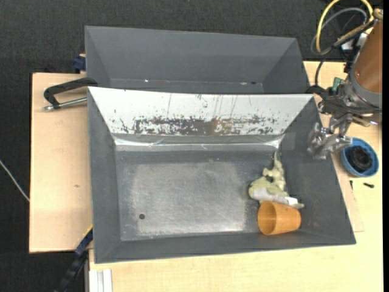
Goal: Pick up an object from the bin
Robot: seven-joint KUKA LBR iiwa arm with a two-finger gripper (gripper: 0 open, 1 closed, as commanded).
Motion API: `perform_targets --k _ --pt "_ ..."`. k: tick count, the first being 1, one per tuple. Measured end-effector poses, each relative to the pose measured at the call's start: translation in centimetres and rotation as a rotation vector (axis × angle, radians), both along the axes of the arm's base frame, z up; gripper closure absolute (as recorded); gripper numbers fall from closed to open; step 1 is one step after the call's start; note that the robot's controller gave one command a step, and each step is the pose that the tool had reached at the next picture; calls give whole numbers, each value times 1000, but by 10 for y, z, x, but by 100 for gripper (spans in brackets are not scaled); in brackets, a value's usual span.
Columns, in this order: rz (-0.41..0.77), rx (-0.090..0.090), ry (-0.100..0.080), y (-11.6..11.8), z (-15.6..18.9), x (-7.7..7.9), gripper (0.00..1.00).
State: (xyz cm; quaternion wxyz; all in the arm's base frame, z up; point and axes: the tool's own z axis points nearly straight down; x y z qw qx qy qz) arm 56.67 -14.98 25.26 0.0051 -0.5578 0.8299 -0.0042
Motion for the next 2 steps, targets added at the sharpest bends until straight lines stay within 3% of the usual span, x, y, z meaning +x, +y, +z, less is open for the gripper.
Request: perform_targets --k 1,2 --pt "0 3 9 0 -4 -1 0" --pt "141 12 14 14 -156 21 0"
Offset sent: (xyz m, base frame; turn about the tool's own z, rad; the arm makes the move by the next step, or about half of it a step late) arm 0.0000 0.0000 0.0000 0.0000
